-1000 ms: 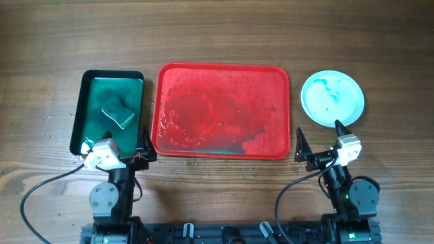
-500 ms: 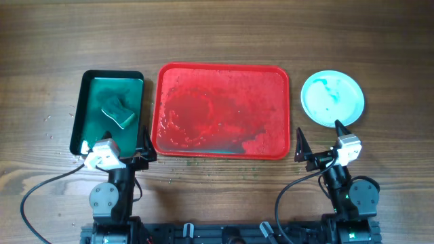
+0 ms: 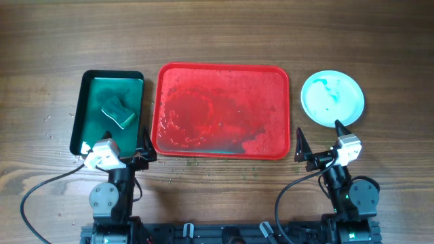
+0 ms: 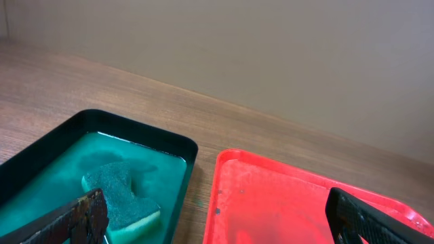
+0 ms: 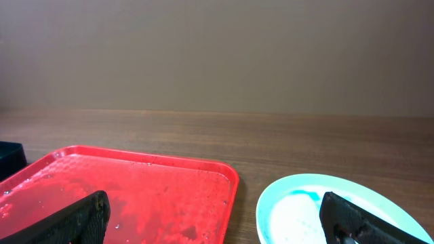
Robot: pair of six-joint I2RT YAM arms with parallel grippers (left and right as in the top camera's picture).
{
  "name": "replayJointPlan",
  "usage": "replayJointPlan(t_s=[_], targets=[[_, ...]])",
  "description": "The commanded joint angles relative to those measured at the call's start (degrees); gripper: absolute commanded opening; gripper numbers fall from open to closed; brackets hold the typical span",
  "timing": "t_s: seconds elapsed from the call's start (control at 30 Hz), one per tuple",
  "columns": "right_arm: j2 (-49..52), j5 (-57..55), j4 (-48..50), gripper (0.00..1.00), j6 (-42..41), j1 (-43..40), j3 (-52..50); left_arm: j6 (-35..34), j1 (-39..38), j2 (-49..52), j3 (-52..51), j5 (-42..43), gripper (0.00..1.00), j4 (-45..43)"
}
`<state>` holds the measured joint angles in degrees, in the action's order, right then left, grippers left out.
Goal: Clean dirty plates on tray and stack at the side
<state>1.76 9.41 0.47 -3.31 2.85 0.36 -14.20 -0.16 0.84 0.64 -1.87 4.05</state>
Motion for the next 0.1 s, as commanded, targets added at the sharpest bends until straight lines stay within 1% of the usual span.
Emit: replayJointPlan(t_s=[0.0, 0.07], targets=[[-0.2, 1.0, 0.3, 1.0, 0.2, 0.2, -0.1, 0.9, 0.0, -0.5, -0.3, -1.0, 1.0, -0.2], [-0.2, 1.0, 0.3, 0.99, 0.2, 0.2, -0.1, 0.9, 0.0, -0.5, -0.3, -1.0, 1.0, -0.2]])
